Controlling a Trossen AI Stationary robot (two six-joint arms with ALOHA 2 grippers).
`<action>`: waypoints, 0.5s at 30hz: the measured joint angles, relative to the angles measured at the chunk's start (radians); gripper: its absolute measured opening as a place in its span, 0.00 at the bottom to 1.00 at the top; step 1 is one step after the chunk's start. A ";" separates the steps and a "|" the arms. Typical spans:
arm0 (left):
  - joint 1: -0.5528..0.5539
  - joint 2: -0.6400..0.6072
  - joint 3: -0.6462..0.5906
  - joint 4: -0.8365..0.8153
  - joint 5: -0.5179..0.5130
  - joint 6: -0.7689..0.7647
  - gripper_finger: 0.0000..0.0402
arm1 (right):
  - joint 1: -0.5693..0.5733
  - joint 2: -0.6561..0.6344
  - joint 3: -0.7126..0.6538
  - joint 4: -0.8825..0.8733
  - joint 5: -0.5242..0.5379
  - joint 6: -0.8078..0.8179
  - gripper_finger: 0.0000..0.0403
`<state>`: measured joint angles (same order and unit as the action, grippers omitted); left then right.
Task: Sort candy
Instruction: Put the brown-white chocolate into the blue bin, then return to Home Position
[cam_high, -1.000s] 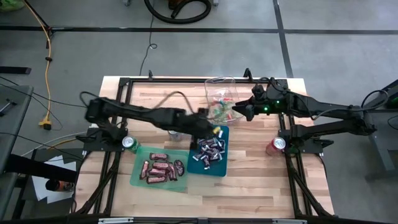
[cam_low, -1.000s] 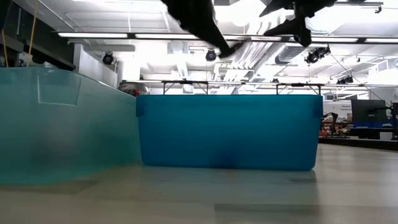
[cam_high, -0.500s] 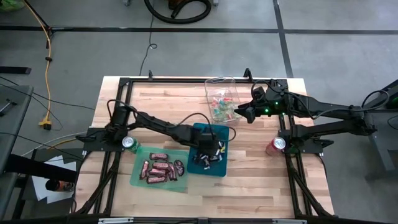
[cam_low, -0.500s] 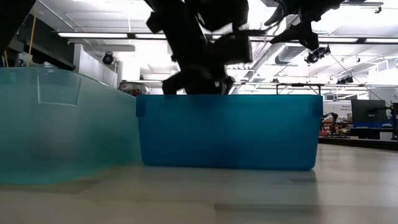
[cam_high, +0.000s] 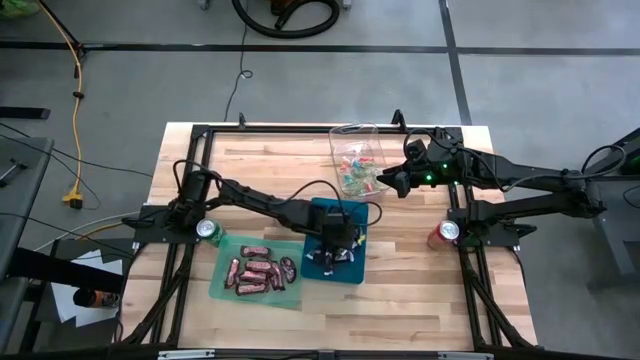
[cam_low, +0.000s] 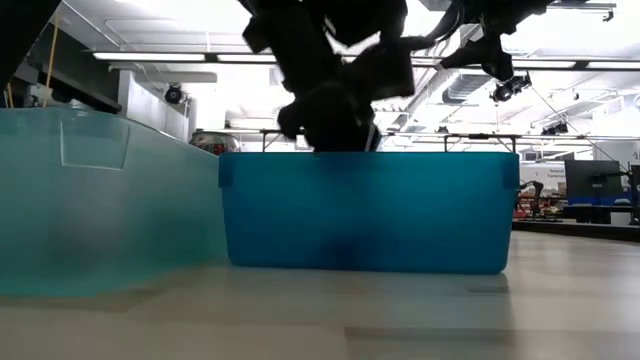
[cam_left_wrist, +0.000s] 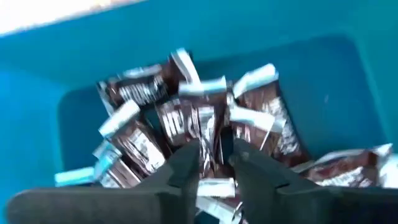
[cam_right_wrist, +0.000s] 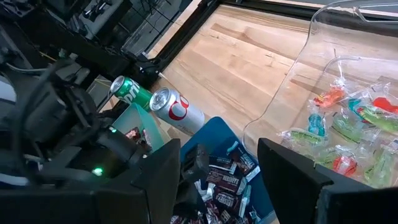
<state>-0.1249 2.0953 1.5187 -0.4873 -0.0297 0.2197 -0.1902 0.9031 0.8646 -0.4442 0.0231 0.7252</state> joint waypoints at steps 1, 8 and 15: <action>0.000 0.000 0.013 -0.009 0.000 -0.002 0.23 | 0.000 0.000 0.000 0.000 0.000 0.002 0.52; 0.035 -0.002 0.209 -0.288 -0.004 0.069 0.40 | 0.000 0.000 0.000 0.000 0.000 0.011 0.52; 0.157 -0.114 0.254 -0.500 0.091 -0.001 0.40 | 0.000 -0.011 0.000 0.001 0.001 -0.018 0.52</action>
<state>0.0324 1.9810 1.7730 -0.9871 0.0615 0.2184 -0.1902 0.8916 0.8646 -0.4431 0.0241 0.7070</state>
